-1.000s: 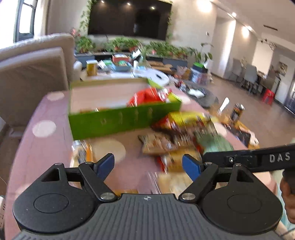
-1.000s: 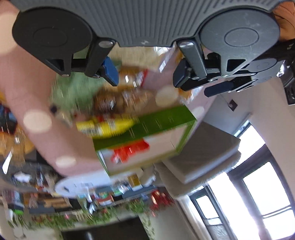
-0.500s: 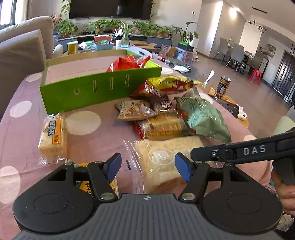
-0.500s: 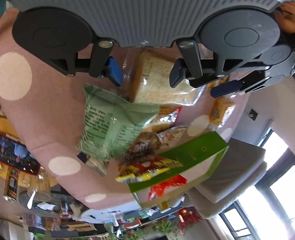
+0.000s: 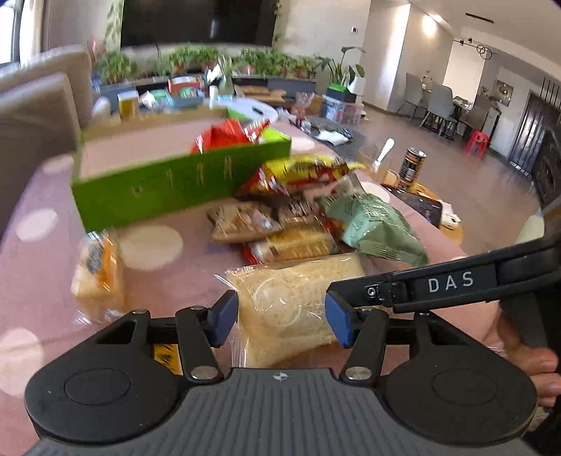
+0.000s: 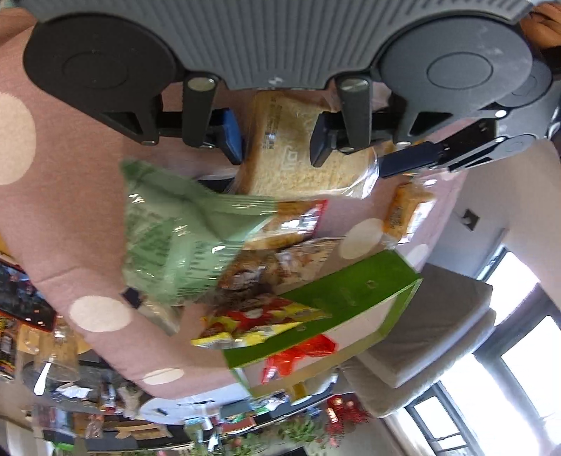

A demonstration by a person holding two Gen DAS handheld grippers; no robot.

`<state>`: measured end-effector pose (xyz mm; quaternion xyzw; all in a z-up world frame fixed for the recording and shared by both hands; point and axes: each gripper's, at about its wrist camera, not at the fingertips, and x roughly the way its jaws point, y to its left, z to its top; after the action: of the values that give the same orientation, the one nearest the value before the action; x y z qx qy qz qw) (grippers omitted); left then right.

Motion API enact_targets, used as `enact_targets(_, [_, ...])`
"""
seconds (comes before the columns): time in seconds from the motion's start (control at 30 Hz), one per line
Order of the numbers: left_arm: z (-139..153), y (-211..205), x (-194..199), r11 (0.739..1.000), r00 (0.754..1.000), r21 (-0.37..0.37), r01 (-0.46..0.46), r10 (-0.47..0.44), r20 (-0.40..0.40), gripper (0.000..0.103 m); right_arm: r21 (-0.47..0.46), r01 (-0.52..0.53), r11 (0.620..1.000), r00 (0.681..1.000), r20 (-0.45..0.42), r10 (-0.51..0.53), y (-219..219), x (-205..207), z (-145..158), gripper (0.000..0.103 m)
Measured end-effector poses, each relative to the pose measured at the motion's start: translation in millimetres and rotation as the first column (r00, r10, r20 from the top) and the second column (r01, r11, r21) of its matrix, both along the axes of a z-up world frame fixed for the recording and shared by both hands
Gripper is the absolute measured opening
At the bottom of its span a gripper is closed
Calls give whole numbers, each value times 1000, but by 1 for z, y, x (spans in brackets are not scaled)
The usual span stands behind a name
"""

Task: Organize snacks
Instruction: 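Grasp the bagged bread loaf with the right gripper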

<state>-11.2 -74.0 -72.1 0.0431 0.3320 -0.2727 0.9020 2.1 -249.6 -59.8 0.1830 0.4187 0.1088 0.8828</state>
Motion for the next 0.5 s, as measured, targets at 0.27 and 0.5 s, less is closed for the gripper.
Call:
enact_targets(0.27, [25, 25, -3, 996, 995, -52, -76, 79, 60, 51, -4, -37, 999, 995, 97, 37, 19, 0, 28, 55])
enact_targets(0.5, [48, 53, -3, 983, 978, -105, -151, 164, 128, 52, -36, -105, 994, 973, 203, 110, 44, 12, 61, 55])
